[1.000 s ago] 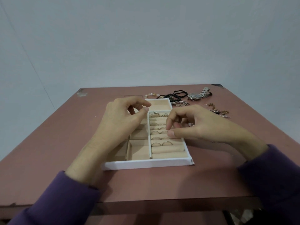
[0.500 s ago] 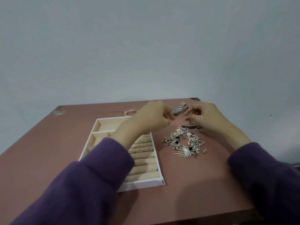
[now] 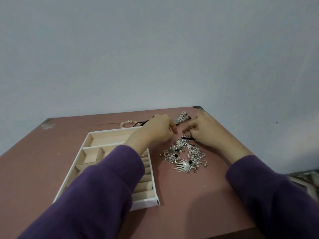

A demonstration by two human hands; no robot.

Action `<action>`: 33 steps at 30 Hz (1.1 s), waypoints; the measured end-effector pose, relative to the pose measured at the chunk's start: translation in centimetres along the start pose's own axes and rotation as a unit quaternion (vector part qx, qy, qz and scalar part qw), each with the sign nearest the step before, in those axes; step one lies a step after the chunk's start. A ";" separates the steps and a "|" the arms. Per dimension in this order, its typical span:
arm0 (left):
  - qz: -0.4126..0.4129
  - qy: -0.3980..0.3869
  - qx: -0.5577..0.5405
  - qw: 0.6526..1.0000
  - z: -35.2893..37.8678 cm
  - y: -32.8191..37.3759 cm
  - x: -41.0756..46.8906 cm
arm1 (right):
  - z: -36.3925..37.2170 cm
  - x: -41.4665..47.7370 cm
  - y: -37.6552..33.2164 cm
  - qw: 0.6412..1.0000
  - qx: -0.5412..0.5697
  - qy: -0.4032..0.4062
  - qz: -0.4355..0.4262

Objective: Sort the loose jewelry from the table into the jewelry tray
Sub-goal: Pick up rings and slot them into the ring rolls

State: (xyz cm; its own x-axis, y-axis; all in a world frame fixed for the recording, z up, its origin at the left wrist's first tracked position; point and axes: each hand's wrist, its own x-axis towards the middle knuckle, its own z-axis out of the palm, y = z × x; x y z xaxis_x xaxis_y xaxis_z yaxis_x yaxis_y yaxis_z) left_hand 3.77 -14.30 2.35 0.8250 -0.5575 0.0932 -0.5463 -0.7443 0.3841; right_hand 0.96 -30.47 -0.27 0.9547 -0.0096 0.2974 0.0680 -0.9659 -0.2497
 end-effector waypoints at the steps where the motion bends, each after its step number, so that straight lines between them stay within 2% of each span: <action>1: 0.002 -0.004 0.001 1.000 0.0 0.0 0.0 | 0.1 0.1 0.0 1.000 0.007 0.008 0.002; 8: 0.032 -0.028 -0.008 0.999 0.0 0.2 -0.7 | 0.2 0.3 0.0 1.000 0.008 0.009 0.001; 14: 0.067 -0.099 -0.044 0.992 -0.5 0.5 -1.3 | 0.1 0.3 0.0 0.998 0.053 0.023 0.000; 19: 0.043 -0.041 -0.050 0.997 -0.8 -0.2 -1.2 | 0.6 0.6 0.3 0.997 0.058 0.048 0.015; 25: 0.025 -0.038 -0.042 0.998 0.0 -0.3 -0.8 | 0.6 0.8 0.3 0.999 0.035 0.029 0.016; 30: 0.029 -0.036 -0.035 0.998 0.1 -0.4 -0.6 | 0.8 1.4 0.8 0.998 0.066 0.020 0.014; 33: 0.031 -0.048 -0.056 0.997 0.2 -0.3 -0.6 | 0.6 1.6 0.7 0.995 0.097 -0.015 0.020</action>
State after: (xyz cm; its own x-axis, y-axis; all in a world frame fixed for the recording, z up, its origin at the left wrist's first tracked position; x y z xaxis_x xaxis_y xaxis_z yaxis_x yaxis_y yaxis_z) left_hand 3.40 -13.83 2.01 0.7699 -0.6373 0.0336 -0.5716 -0.6653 0.4803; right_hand 2.67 -31.03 -0.54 0.9660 -0.0370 0.2559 0.0807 -0.8971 -0.4345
